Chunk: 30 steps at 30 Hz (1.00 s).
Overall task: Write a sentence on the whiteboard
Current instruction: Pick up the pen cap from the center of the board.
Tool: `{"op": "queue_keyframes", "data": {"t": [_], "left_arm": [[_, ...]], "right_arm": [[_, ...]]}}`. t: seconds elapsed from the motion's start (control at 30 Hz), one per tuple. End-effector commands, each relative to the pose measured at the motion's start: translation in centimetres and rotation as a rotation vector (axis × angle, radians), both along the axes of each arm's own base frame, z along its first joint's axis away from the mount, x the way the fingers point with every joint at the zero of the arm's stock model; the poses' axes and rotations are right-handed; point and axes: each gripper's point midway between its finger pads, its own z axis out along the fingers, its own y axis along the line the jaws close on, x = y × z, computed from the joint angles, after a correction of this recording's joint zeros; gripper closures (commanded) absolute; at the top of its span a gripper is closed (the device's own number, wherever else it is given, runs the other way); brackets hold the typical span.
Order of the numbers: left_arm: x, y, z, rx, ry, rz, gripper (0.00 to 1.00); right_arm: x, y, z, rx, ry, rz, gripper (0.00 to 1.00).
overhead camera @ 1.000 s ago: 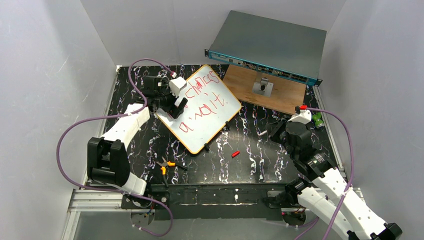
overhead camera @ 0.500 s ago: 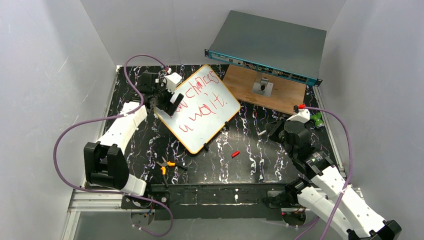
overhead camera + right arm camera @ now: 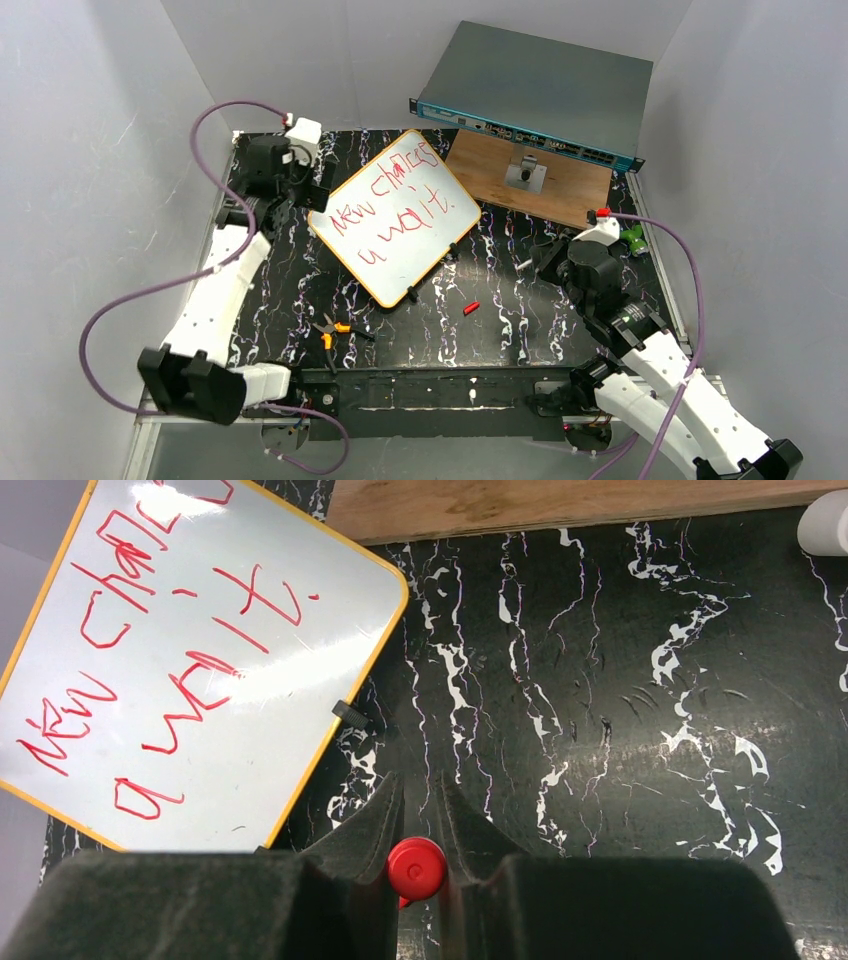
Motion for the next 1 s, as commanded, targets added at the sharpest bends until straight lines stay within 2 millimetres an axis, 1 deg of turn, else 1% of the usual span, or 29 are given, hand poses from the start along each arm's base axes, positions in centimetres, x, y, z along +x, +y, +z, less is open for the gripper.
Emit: {"op": "queue_keyframes", "data": {"t": [0.0,0.03,0.13,0.2,0.27,0.33,0.4,0.57,0.73,0.83,0.87,0.9,0.97], "left_arm": [[-4.1,1.1,3.1,-0.062,-0.049,0.072,0.02],[-4.9,0.7,3.2,-0.07,-0.046,0.033,0.02],[-7.1,1.1,4.3,-0.119,-0.095,0.071,0.02],[-8.5,0.6,5.1,-0.166,-0.126,0.052,0.02],[-9.8,-0.6,5.5,-0.222,-0.138,-0.016,0.02],[-11.3,-2.7,5.7,-0.274,-0.128,-0.142,0.02],[-12.7,-4.2,5.9,-0.308,-0.122,-0.239,0.02],[-15.1,-7.4,6.3,-0.398,-0.078,-0.424,0.02],[-15.9,-10.1,6.3,-0.466,-0.027,-0.557,0.02],[-15.6,-12.3,6.6,-0.523,0.026,-0.609,0.02],[-15.3,-13.0,6.9,-0.564,0.057,-0.588,0.02],[-15.0,-13.7,7.0,-0.637,0.131,-0.53,0.02],[-14.0,-14.6,7.3,-0.72,0.241,-0.426,0.02]], "right_arm": [[1.0,0.1,2.5,0.015,-0.071,-0.015,0.99],[0.9,0.1,2.6,0.015,-0.07,-0.014,0.99],[0.9,0.3,2.9,0.017,-0.068,-0.005,0.99],[0.9,0.4,3.1,0.019,-0.071,0.0,0.99],[0.8,0.3,3.3,0.02,-0.075,-0.002,0.99],[0.8,0.1,3.4,0.022,-0.079,-0.009,0.99],[0.7,0.0,3.6,0.024,-0.084,-0.013,0.99],[0.1,-0.6,4.3,0.013,-0.098,-0.017,0.99],[-0.6,-1.4,4.7,-0.008,-0.105,-0.021,0.99],[-0.9,-2.0,5.0,-0.018,-0.112,-0.036,0.99],[-1.0,-2.3,5.1,-0.02,-0.114,-0.046,0.99],[-1.1,-2.5,5.2,-0.025,-0.114,-0.055,0.99],[-1.2,-3.0,5.3,-0.032,-0.114,-0.072,0.99]]}}
